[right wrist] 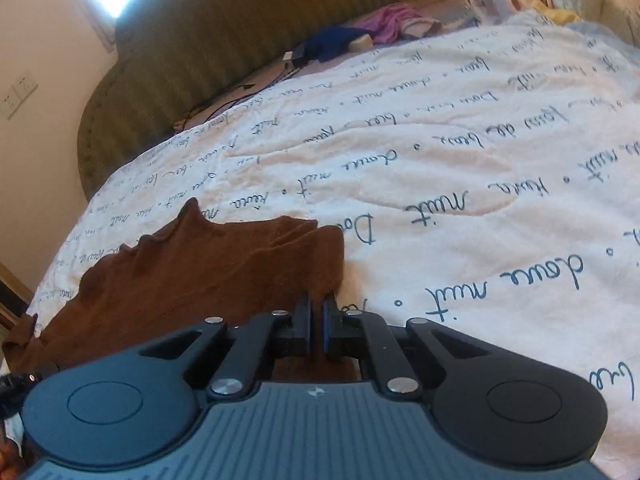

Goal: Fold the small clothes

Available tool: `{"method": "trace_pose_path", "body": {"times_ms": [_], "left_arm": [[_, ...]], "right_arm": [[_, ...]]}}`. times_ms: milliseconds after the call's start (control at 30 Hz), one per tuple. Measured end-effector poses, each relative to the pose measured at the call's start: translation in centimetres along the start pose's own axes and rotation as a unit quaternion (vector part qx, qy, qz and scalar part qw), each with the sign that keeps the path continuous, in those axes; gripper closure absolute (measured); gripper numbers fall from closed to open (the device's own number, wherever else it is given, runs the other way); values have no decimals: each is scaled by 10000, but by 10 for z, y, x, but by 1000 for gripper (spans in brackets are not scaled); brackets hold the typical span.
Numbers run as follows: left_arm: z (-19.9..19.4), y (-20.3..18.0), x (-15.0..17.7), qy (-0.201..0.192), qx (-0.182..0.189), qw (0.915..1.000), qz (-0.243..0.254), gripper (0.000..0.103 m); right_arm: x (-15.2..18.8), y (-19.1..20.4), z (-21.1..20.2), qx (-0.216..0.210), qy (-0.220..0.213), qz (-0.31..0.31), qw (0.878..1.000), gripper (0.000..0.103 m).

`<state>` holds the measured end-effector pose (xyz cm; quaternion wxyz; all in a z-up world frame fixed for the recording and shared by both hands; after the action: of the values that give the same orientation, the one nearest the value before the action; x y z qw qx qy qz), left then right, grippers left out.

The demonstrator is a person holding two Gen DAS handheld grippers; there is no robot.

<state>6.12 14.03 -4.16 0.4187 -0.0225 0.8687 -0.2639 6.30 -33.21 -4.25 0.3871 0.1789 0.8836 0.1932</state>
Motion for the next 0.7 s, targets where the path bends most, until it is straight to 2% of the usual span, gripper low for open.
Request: {"method": "trace_pose_path", "body": {"times_ms": [67, 133, 167, 200, 233, 267, 333, 367, 400, 467, 500, 567, 600, 633, 700], "left_arm": [[-5, 0, -4, 12, -1, 10000, -20, 93], [0, 3, -3, 299, -236, 9992, 108, 93], [7, 6, 1, 505, -371, 9979, 185, 93], [11, 10, 6, 588, -351, 9975, 178, 92], [10, 13, 8, 521, -319, 9979, 197, 89], [9, 15, 9, 508, -310, 9980, 202, 89], [9, 15, 9, 487, -326, 9981, 182, 88], [10, 14, 10, 460, -354, 9980, 239, 88], [11, 13, 11, 429, -380, 9980, 272, 88], [11, 12, 12, 397, -414, 9979, 315, 88], [10, 12, 13, 379, -421, 9979, 321, 88], [10, 10, 14, 365, -429, 9978, 361, 88], [10, 11, 13, 364, -427, 9978, 359, 88], [10, 11, 13, 357, -432, 9978, 360, 88], [10, 8, 13, 346, -466, 9974, 421, 88]], "right_arm": [[-3, 11, -9, -66, -157, -130, 9998, 98], [-6, 18, -8, -91, -102, -258, 9996, 94], [-8, 21, 1, 90, 128, -428, 9990, 76], [-8, 24, 6, 420, 199, -546, 9974, 47], [-6, 25, 0, 608, -82, -628, 9961, 40], [-5, 25, -9, 547, -388, -634, 9957, 40], [-7, 25, -23, 52, -612, -449, 9971, 42], [-8, 28, -28, -39, -724, -462, 9963, 46], [-8, 33, -30, -58, -792, -517, 9955, 57], [-7, 36, -26, -569, -634, -420, 9955, 71], [-6, 33, -18, -721, -466, -305, 9958, 71], [-2, 18, 8, -573, 0, -57, 9983, 71], [0, 4, 21, -140, 153, 48, 9998, 77], [2, -13, 28, 12, 96, 174, 9998, 83], [-2, -40, 28, -422, 87, 882, 9952, 94]]}}
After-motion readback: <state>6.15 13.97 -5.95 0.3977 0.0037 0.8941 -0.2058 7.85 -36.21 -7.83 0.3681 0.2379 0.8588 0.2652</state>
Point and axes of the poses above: each gripper's, at about its wrist camera, not at the fingertips, and z roughly the way its jaws point, y to its left, x to its underside, the point moved 1 cm from there along z, roughly the way its jaws point, and after that the axes turned 7 degrees about z, right-handed, at the moved point
